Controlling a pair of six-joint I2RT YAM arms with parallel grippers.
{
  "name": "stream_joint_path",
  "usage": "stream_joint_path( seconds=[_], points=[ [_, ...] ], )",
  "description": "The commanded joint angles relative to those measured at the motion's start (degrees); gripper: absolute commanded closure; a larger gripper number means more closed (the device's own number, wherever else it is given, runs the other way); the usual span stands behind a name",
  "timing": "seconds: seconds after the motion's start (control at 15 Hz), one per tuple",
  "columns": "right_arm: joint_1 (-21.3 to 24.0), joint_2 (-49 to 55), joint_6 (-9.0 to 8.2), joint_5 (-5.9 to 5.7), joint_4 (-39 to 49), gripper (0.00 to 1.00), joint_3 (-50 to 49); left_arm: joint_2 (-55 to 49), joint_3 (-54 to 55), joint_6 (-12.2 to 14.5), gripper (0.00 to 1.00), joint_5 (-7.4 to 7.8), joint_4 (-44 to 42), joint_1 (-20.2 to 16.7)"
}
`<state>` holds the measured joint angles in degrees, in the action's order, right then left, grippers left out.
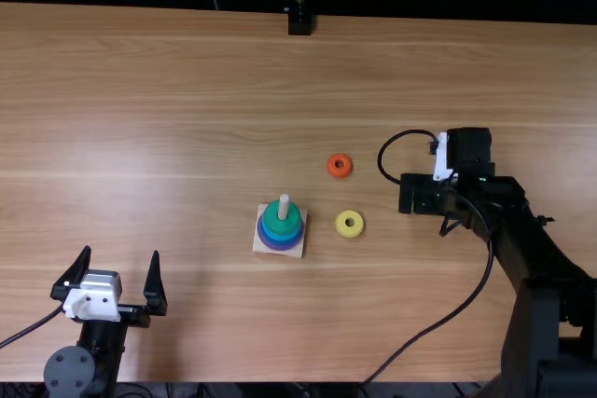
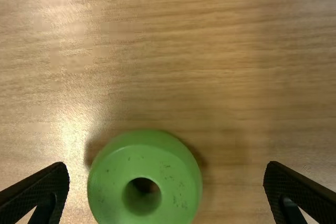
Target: Build the Hanoi tower: stack the rings onto the peg from bottom to top in this color order: purple, dark blue, light blue, dark green, light green, yellow, orange.
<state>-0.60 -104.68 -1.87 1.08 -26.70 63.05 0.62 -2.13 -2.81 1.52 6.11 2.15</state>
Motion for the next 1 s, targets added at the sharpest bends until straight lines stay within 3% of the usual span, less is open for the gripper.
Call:
stream_joint_path(
  seconds=[0.0, 0.33, 0.4, 0.47, 0.53, 0.67, 0.93],
  points=[
    [0.5, -0.8, -0.56, 0.50, -0.6, 0.00, 1.7, -0.6, 2.1, 0.8, 0.00, -0.46, 0.3, -0.4],
    [0.5, -1.0, -0.66, 0.18, -0.6, 0.00, 2.1, -0.6, 2.1, 0.8, 0.00, -0.46, 0.3, -0.4],
    [0.5, -1.0, -0.56, 0.08, -0.6, 0.19, 1.8, -0.6, 2.1, 0.8, 0.00, -0.46, 0.3, -0.4],
    [0.5, -1.2, -0.56, 0.08, -0.4, 0.49, 1.5, -0.6, 2.1, 0.8, 0.00, -0.46, 0.3, -0.4],
    [0.4, -2.3, -0.56, 0.08, -0.5, 0.71, 1.5, -0.6, 2.1, 0.8, 0.00, -0.46, 0.3, -0.4],
    [0.4, -2.9, -0.66, 0.18, -0.5, 0.99, 1.5, -0.6, 2.1, 0.8, 0.00, -0.46, 0.3, -0.4],
    [0.4, -2.8, -0.77, 0.18, -0.6, 1.00, 1.9, -0.6, 2.1, 0.8, 0.00, -0.46, 0.3, -0.4]
  ],
)
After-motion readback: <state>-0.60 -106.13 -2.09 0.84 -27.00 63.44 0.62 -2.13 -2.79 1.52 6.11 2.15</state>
